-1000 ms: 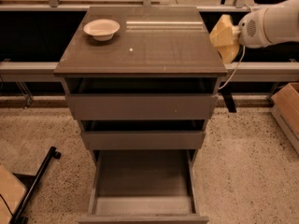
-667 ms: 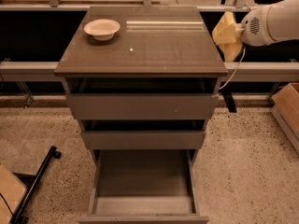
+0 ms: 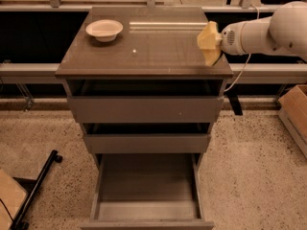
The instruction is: Pick sponge from bottom drawer and place on counter
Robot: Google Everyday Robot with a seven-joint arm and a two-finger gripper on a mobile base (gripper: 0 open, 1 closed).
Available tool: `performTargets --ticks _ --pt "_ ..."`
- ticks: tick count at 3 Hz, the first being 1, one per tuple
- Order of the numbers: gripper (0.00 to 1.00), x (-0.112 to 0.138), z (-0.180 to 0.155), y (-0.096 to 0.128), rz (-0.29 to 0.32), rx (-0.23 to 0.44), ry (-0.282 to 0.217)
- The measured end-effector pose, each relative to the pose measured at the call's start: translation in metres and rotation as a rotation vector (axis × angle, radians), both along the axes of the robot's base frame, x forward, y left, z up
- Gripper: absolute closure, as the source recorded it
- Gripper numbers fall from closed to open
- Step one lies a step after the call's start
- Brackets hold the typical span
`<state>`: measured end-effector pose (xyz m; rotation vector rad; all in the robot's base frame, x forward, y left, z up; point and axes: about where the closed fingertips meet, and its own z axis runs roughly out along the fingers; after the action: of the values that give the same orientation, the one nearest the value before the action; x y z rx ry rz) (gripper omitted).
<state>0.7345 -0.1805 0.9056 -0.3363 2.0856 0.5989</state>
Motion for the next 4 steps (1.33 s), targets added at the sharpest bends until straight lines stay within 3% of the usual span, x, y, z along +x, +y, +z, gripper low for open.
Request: performTargets --ticks 1,3,4 --pt "1.00 0.032 -0.016 0.031 0.036 0.028 -0.019" --pt "0.58 0.090 -0.020 0.090 0.111 0.051 -0.088" --pt "0.34 0.106 -0.014 0.105 0.131 0.039 -0.126"
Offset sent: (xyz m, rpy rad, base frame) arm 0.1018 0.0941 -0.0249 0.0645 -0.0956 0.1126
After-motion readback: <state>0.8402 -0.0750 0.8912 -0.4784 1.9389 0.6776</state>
